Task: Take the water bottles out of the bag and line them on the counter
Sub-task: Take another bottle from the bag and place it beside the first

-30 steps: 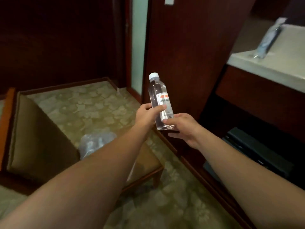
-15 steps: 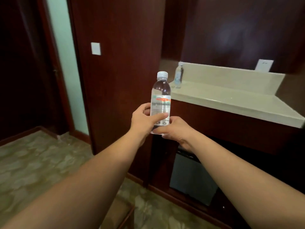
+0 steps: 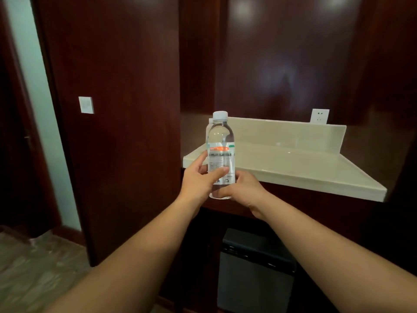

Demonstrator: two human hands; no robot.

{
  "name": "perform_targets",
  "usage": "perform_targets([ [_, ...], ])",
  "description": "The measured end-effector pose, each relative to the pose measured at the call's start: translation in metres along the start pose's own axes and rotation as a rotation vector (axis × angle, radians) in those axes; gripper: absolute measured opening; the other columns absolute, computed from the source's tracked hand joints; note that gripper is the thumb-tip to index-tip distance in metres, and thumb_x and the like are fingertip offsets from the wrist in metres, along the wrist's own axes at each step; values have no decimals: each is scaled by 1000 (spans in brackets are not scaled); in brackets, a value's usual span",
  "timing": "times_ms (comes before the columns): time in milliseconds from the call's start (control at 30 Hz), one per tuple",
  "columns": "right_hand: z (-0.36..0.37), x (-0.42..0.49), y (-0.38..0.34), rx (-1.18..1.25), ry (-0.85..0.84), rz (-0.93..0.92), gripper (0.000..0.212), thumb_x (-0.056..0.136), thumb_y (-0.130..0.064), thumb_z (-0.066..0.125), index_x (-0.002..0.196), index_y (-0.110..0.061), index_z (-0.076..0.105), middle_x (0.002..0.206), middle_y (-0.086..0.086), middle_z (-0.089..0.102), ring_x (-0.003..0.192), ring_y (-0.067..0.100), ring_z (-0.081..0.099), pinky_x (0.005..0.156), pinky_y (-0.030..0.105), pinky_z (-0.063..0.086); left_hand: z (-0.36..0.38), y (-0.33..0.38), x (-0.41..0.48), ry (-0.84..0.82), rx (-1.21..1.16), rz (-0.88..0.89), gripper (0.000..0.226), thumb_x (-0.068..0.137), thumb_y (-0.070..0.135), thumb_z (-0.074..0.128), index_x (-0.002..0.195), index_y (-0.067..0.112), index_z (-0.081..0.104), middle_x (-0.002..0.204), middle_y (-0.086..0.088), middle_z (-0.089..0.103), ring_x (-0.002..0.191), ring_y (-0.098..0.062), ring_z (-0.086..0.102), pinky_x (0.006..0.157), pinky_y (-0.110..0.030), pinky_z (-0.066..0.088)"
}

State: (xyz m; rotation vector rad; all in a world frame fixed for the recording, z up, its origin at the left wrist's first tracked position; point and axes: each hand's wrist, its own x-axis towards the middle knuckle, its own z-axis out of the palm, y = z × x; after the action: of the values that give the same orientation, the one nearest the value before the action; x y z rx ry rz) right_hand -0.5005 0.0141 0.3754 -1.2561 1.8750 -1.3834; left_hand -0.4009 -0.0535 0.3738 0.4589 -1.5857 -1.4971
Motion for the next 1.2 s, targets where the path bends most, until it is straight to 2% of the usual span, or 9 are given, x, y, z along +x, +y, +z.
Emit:
perform_targets([
  [200,-25,57,8,-16,-1,-28,51,67,6,74,112,-16,67,94,-3,73,90,13,67,84,28,52,22,-18,56,42,24,59,57,79,-3,71,130,16,55,106,-12,70,95,-21,69,67,-17,56],
  [367,-30,99,18,-90,-7,-13,37,63,-2,79,86,-29,67,77,-13,70,78,6,65,67,19,47,16,-36,96,76,29,20,61,74,-5,74,128,18,57,94,-3,72,84,-13,69,64,-15,55],
  [533,-25,152,22,-127,25,0,31,63,-8,82,72,-30,62,71,-15,64,68,1,59,56,17,41,0,-54,150,71,53,4,69,70,-7,76,132,14,54,95,-5,71,83,-13,68,81,-28,57],
  [633,-23,188,25,-148,63,7,33,62,-9,82,82,-29,65,76,-11,66,72,6,62,60,18,46,-8,-65,190,37,83,14,69,69,-6,76,132,14,56,101,-8,72,90,-15,68,89,-34,55],
  [800,-32,247,25,-160,120,24,42,64,-8,80,97,-30,67,84,-12,67,82,9,63,73,24,51,-11,-77,263,-81,134,35,58,73,-2,75,118,30,57,92,3,69,84,-1,64,64,-9,51],
  [900,-40,273,33,-164,184,52,51,64,-5,79,110,-24,69,96,-4,70,92,17,65,83,32,55,0,-92,297,-98,156,27,70,69,0,78,132,22,54,107,-4,68,100,-13,63,88,-32,54],
  [1000,-47,294,54,-178,238,87,54,64,0,77,112,-24,67,103,1,70,96,20,65,87,36,55,15,-114,319,-141,217,24,80,69,6,80,139,26,46,116,-1,61,102,-11,55,87,-28,46],
  [1100,-56,314,76,-215,255,128,56,63,2,76,112,-23,67,105,3,70,96,22,65,85,34,54,27,-141,337,-152,264,14,80,64,14,82,136,29,49,118,0,62,107,-15,58,96,-37,48],
  [1200,-64,333,94,-226,245,140,55,63,2,76,109,-26,68,100,1,70,86,18,64,73,29,53,35,-159,352,-139,318,11,75,61,20,83,129,32,54,115,2,65,107,-14,59,96,-41,49],
])
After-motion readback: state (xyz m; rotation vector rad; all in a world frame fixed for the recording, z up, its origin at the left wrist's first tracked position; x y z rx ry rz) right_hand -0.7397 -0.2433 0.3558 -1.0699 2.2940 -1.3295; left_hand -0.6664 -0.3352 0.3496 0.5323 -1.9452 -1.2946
